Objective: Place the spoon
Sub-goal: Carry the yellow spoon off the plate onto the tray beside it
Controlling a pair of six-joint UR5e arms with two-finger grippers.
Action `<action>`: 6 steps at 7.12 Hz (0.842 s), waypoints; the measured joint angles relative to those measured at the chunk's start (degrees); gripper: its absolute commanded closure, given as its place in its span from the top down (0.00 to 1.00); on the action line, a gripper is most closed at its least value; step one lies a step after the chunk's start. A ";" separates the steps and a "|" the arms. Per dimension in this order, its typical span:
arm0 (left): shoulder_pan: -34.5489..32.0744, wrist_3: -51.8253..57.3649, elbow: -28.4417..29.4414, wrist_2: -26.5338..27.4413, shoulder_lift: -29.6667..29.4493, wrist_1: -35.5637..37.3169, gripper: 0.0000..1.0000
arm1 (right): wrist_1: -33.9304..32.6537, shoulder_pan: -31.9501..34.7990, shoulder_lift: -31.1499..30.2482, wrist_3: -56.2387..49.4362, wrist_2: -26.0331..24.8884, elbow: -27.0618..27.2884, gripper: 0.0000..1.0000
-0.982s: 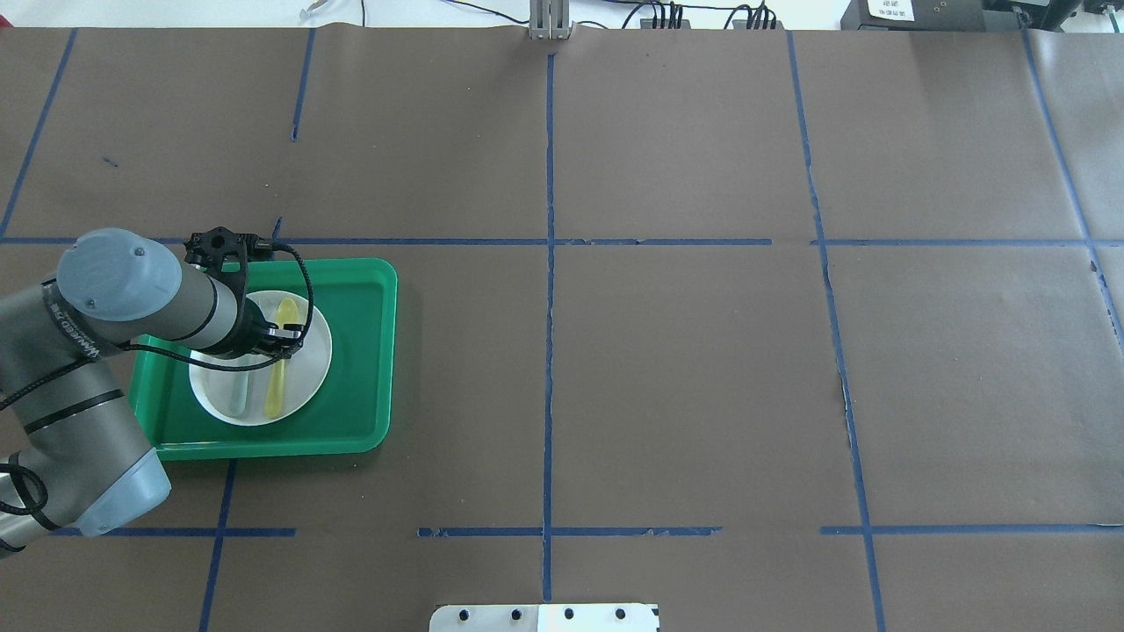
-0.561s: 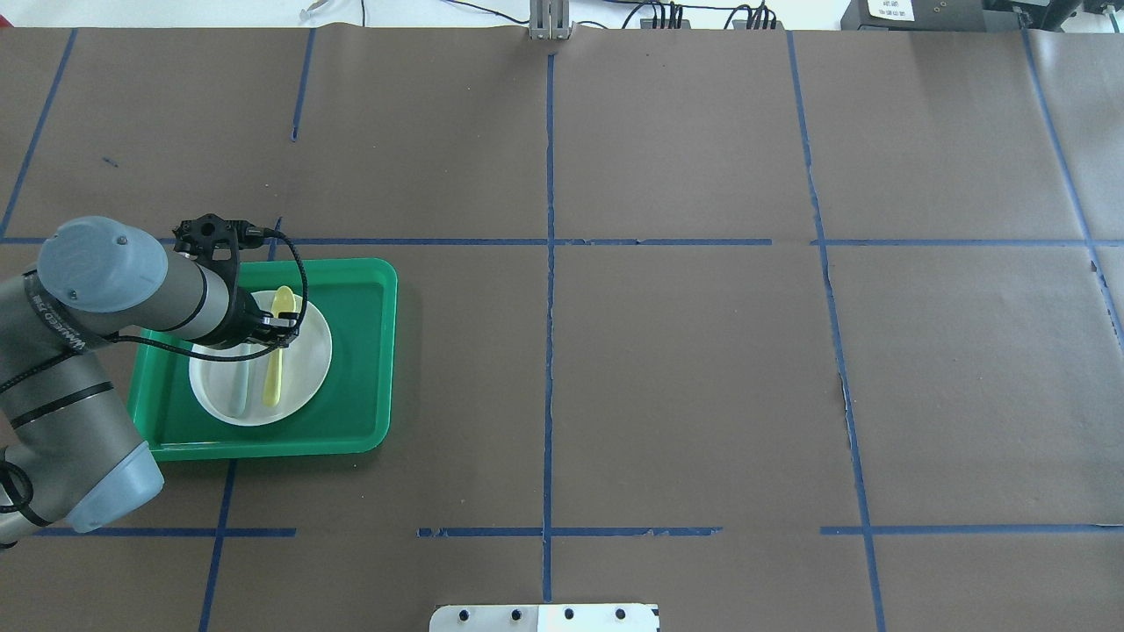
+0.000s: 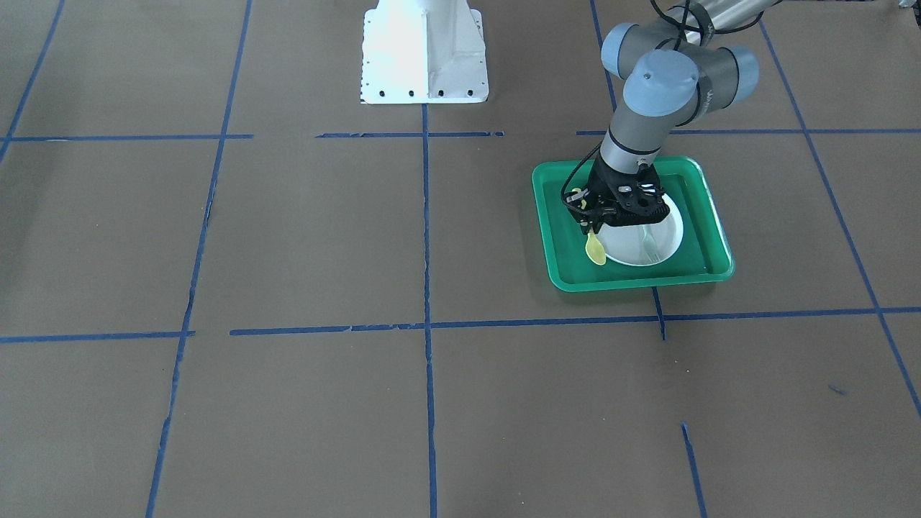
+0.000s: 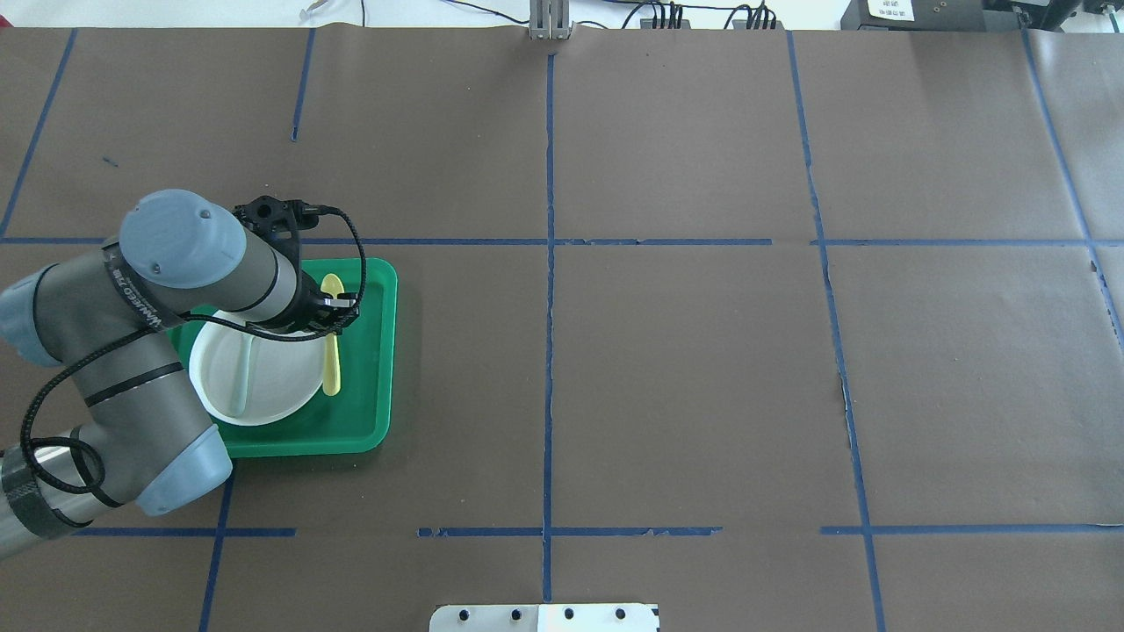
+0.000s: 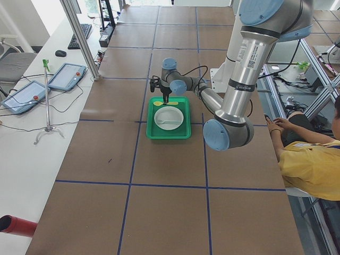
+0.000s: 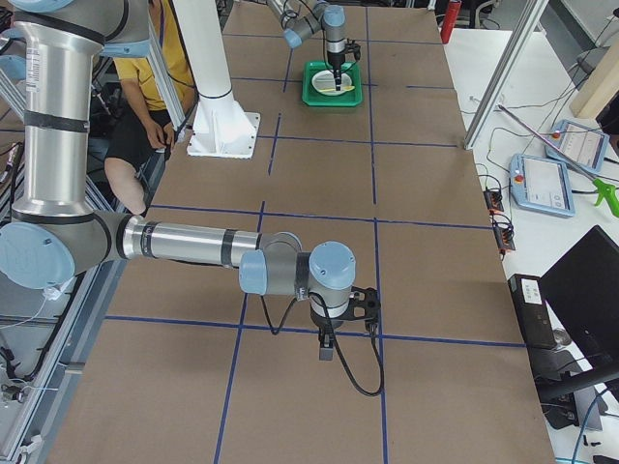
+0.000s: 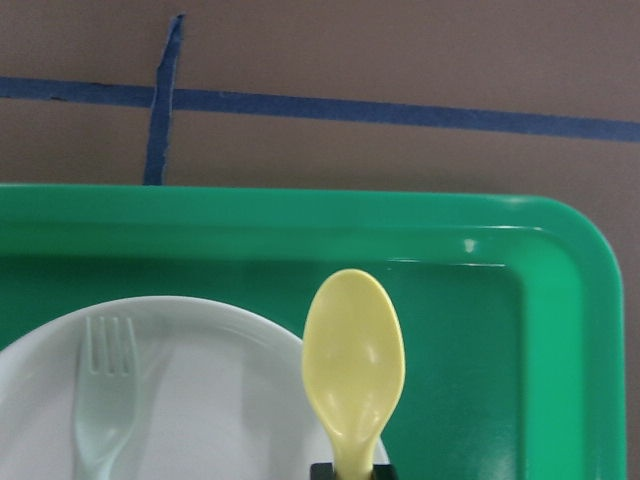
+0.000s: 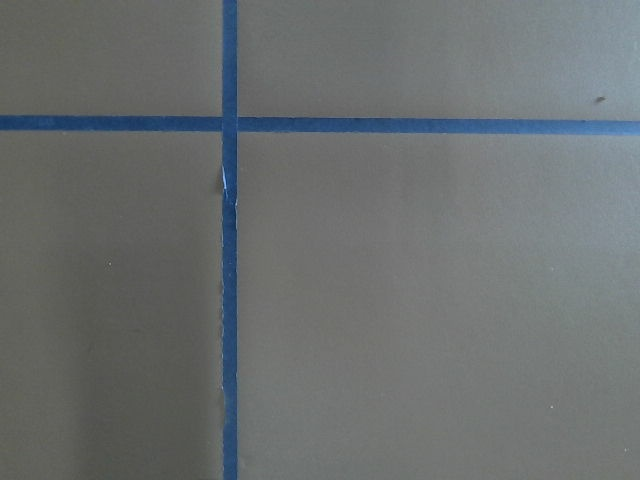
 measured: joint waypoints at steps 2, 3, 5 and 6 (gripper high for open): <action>1.73 -0.54 0.34 1.13 -0.60 0.54 1.00 | -0.03 0.00 0.00 0.00 0.00 0.00 1.00; 2.05 -0.48 0.35 2.58 -0.40 0.60 1.00 | -0.03 0.00 0.00 0.00 0.00 0.00 1.00; 1.57 -0.30 -0.72 2.83 0.18 0.73 1.00 | -0.04 0.00 0.00 0.00 0.00 0.00 1.00; 0.01 1.21 -1.69 0.81 1.23 0.76 1.00 | -0.04 0.00 0.00 -0.02 0.00 0.00 1.00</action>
